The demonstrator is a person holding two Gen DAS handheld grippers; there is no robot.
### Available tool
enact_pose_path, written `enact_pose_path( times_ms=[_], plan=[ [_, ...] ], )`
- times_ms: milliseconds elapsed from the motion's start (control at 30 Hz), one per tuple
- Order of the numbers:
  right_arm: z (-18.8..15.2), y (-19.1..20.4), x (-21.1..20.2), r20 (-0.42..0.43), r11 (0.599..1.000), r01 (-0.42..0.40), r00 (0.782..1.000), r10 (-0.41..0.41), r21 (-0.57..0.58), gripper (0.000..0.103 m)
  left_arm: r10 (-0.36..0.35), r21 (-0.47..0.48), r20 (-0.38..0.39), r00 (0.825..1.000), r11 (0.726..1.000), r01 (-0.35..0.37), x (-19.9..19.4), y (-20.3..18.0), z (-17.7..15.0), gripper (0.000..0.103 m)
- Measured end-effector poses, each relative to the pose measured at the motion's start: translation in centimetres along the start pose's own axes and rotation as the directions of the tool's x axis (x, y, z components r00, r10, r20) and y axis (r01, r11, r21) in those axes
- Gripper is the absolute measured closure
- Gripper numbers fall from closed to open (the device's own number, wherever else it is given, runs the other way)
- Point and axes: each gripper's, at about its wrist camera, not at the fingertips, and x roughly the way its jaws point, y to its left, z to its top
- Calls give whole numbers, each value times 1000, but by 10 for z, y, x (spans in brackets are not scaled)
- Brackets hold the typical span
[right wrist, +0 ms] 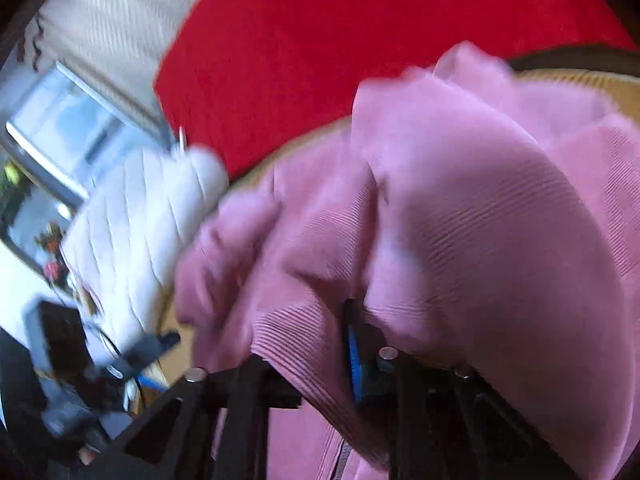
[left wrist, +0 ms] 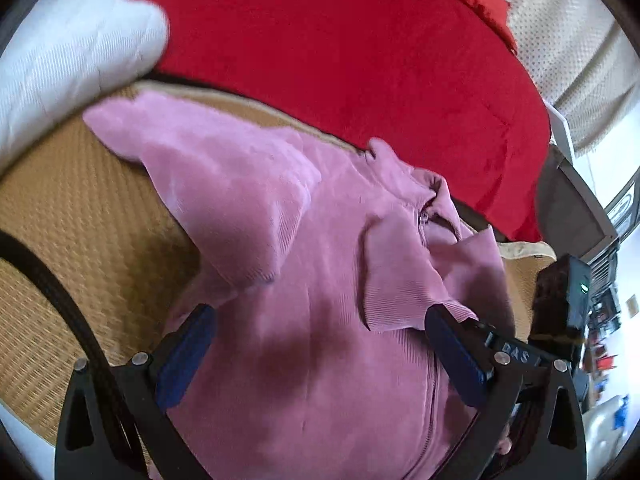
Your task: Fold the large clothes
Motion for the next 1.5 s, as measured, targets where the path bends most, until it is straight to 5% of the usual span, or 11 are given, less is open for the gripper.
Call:
enact_pose_path(
  times_ms=[133, 167, 267, 400, 567, 800, 900, 1000, 1200, 1333, 1500],
  plan=[
    [-5, 6, -16, -31, 997, -56, 998, 55, -48, 29, -87, -46, -53, 995, 995, 85, 6, 2, -1, 0],
    [-6, 7, -23, -33, 997, -40, 999, 38, -61, 26, -92, -45, -56, 994, 995, 89, 7, 0, -1, 0],
    [-8, 4, -42, -61, 995, -42, 997, 36, -93, 25, -117, -31, -62, 991, 993, 116, 12, -6, -2, 0],
    [-8, -14, -88, 60, 997, -57, 996, 60, -59, 25, -157, -16, -72, 985, 988, 156, 19, -19, -2, 0],
    [4, -44, -114, 219, 997, -28, 976, 11, 78, 35, -143, 28, -62, 988, 989, 145, 33, -36, 1, 22],
    [2, -63, -104, 204, 976, -35, 979, -10, 213, 35, -130, -38, -119, 984, 991, 127, 67, -44, 7, 22],
    [2, -58, -94, 197, 977, -3, 980, -40, 212, 35, -114, 50, -94, 989, 992, 119, 69, -56, 7, 72],
    [-2, -68, -101, 203, 974, -3, 978, -44, 228, 35, -94, 103, -51, 994, 990, 99, 60, -61, 6, 87],
    [-3, -73, -123, 272, 974, 4, 960, -68, 228, 35, -44, 225, 140, 989, 974, 11, 6, -59, 11, 86],
    [-1, -61, -117, 270, 981, 1, 961, -54, 192, 35, 34, 206, 153, 988, 976, -65, -16, -35, 15, 15],
    [-1, -45, -91, 205, 986, 17, 977, -51, 166, 35, 85, 31, 219, 972, 995, -94, -53, 24, 25, 14]
  ],
)
